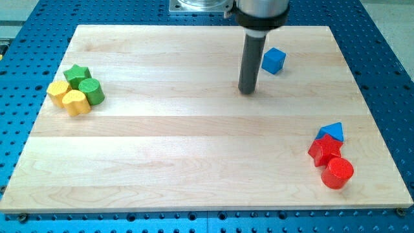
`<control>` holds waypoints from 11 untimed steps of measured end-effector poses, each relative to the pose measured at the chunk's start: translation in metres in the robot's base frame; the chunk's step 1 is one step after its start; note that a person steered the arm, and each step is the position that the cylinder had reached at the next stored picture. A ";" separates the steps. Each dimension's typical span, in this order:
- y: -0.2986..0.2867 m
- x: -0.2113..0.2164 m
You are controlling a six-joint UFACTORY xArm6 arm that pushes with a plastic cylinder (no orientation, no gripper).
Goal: Push the cube to the left of the triangle
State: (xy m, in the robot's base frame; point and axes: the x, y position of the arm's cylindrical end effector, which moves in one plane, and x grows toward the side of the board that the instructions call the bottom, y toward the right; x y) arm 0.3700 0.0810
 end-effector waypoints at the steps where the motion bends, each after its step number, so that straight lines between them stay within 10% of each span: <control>1: 0.002 -0.039; 3: 0.076 -0.102; 5: 0.085 -0.010; 8: 0.058 -0.059; 11: 0.024 0.011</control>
